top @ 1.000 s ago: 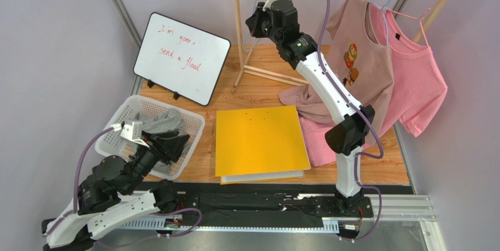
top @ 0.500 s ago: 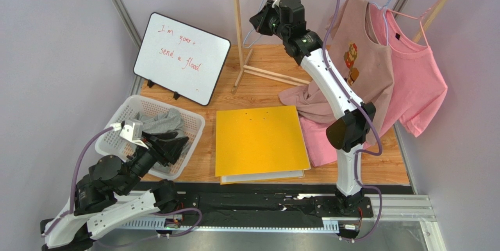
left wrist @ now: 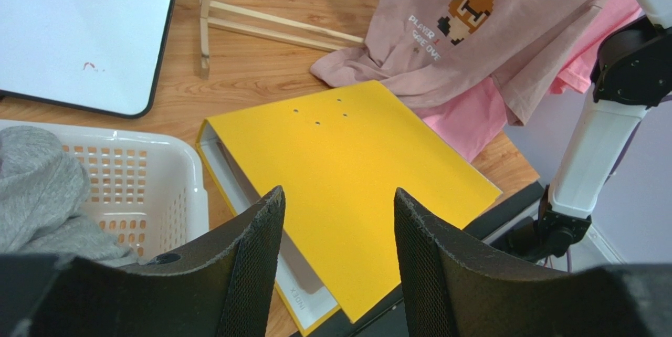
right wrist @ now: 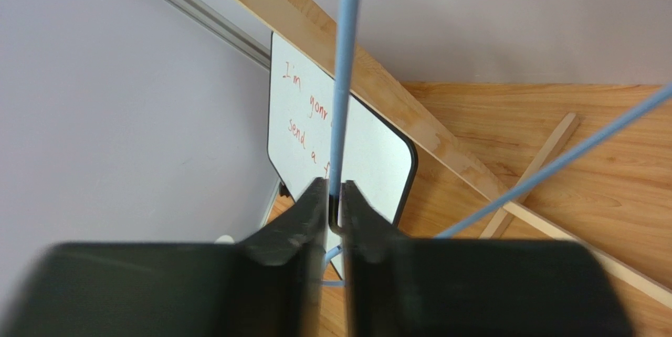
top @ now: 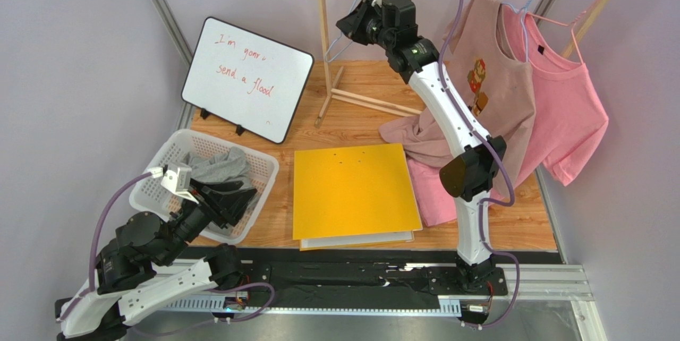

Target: Remove the t-shirt from the hanger

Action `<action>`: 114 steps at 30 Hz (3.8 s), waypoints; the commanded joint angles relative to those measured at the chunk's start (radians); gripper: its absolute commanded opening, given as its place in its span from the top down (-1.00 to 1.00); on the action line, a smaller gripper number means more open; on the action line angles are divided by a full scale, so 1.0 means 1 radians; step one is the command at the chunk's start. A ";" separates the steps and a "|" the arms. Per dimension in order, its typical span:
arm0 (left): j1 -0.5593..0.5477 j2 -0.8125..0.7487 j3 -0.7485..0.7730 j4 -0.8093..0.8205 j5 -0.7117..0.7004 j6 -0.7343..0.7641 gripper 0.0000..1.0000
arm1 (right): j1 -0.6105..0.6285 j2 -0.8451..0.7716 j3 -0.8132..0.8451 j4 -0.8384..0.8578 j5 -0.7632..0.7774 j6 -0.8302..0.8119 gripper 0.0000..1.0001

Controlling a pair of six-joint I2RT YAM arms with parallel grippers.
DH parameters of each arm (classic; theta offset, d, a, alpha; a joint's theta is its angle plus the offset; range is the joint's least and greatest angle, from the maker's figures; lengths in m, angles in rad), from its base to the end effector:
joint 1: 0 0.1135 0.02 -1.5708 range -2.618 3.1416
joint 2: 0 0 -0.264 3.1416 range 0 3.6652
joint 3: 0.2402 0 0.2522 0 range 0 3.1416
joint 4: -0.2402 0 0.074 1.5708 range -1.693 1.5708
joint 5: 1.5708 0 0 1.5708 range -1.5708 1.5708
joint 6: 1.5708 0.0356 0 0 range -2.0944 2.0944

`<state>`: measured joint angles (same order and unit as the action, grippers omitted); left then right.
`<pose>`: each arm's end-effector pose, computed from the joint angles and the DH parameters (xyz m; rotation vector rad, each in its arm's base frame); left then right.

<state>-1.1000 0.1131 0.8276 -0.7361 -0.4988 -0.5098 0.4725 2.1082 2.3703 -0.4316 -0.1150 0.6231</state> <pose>0.0191 0.0000 0.3469 0.0842 1.6546 -0.8501 0.4291 0.2239 0.4433 0.0489 1.8260 0.8911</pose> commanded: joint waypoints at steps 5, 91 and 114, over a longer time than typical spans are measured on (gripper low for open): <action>-0.003 0.079 0.018 0.046 0.042 0.002 -0.23 | 0.009 -0.069 0.032 -0.110 0.006 -0.006 -0.50; -0.003 0.402 -0.051 0.313 0.282 -0.079 -0.22 | -0.684 -0.766 -0.755 0.267 -0.364 -0.107 1.00; -0.003 0.424 -0.019 0.285 0.299 -0.082 -0.22 | -0.670 -0.803 -1.034 1.015 -0.414 -0.181 1.00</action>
<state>-1.1000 0.5438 0.7799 -0.4671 -0.2031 -0.5797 -0.2050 1.3170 1.2892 0.3935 -0.5182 0.4667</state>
